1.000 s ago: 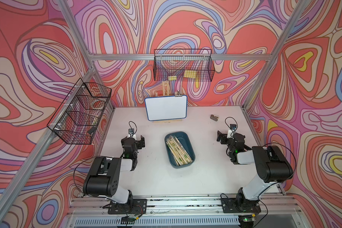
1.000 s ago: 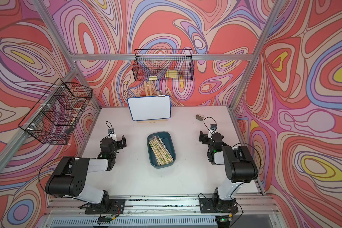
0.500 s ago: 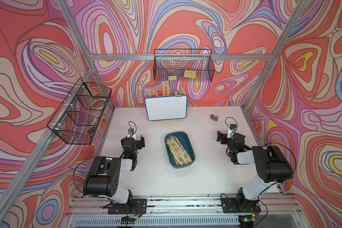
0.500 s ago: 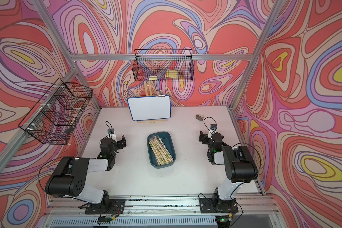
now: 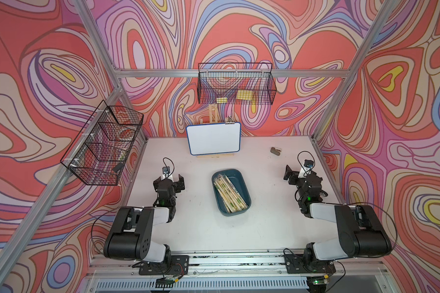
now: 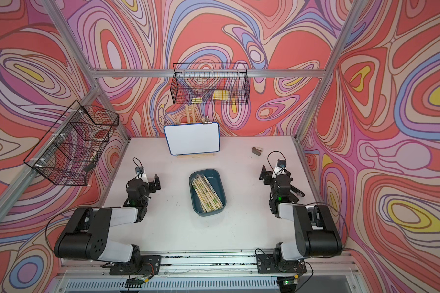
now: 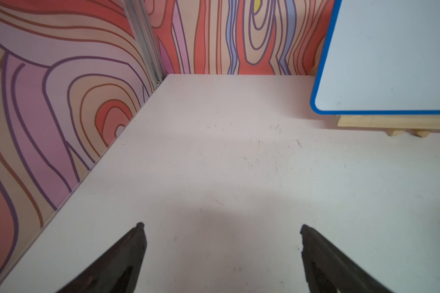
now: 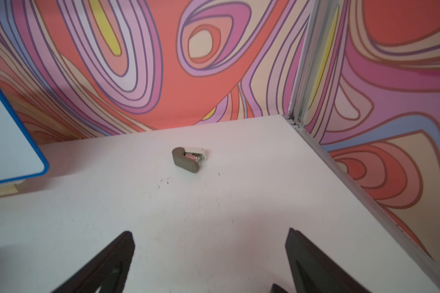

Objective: Take the paired disposable chopsticks out of the storage box
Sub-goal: Adjust the storage box at the center of the board.

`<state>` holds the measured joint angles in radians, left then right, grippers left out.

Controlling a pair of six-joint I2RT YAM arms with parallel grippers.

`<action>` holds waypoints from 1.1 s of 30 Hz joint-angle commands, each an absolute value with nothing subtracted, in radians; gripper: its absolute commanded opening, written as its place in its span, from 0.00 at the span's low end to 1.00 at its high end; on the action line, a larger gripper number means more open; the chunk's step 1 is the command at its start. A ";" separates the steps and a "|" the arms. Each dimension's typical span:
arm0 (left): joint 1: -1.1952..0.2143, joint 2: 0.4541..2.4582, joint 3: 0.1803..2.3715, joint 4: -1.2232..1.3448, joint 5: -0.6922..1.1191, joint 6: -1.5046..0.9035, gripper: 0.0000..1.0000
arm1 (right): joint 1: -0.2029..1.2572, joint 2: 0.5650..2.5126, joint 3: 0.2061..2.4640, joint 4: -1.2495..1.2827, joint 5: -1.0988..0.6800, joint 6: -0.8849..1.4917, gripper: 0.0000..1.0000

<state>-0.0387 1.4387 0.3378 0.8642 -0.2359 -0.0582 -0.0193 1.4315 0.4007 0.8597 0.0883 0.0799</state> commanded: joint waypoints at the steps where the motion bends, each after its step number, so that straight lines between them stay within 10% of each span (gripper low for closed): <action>1: -0.034 1.358 0.360 0.761 -0.281 -0.076 1.00 | -0.025 1.325 0.474 0.606 0.177 0.201 0.98; 11: -0.034 1.086 0.582 0.215 -0.351 -0.289 1.00 | -0.025 1.240 0.757 0.059 -0.125 0.477 0.98; 19: -0.052 1.122 0.878 -0.389 -0.075 -0.625 1.00 | 0.004 1.289 0.791 -0.069 -0.417 0.655 0.96; 33: -0.341 1.262 0.825 -0.475 0.038 -0.681 1.00 | 0.420 1.470 0.761 -0.023 -0.335 0.819 0.94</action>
<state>-0.3412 1.2568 0.8581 -0.4553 0.0254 -0.6449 0.3759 1.4452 0.7677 -0.0563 -0.3618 0.7593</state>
